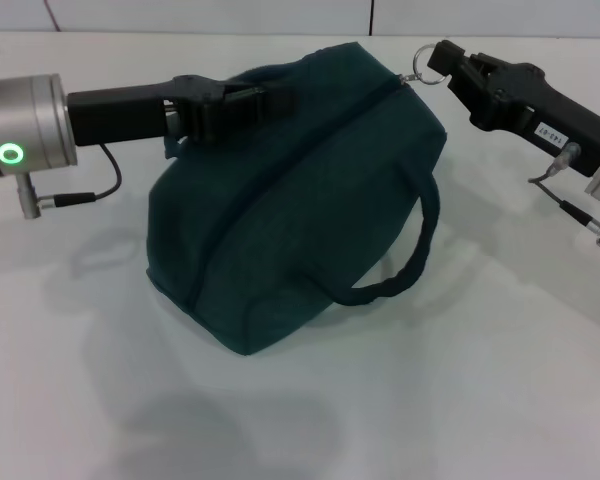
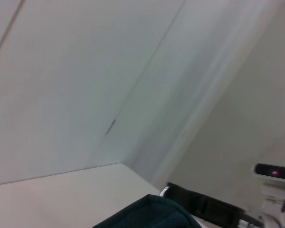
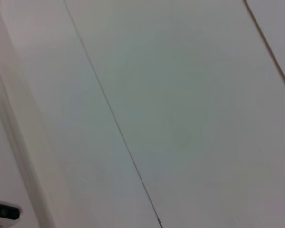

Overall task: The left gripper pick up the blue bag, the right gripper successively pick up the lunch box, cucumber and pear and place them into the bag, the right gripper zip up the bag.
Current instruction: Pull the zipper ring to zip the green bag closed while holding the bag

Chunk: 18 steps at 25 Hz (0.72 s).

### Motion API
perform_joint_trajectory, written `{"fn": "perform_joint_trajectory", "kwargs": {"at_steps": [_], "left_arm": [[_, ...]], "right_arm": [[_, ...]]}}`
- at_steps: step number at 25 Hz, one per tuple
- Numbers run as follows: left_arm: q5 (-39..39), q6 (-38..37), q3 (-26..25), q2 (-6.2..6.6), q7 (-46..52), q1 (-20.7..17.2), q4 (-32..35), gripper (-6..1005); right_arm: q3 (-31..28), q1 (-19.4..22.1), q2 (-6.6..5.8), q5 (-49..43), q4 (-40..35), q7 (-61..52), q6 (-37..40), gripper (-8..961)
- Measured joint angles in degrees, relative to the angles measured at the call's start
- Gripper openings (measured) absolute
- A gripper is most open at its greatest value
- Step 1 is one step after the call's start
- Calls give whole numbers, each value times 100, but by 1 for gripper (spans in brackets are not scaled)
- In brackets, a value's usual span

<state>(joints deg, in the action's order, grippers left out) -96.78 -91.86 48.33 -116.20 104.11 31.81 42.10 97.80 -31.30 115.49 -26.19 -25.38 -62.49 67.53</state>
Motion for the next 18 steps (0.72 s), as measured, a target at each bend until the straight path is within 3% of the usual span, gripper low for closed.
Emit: {"fn": "perform_joint_trajectory", "kwargs": {"at_steps": [18], "left_arm": [[257, -718, 6, -102, -217, -37, -1, 78]], "right_arm": [[-220, -54, -1, 10, 342, -148, -62, 7]]}}
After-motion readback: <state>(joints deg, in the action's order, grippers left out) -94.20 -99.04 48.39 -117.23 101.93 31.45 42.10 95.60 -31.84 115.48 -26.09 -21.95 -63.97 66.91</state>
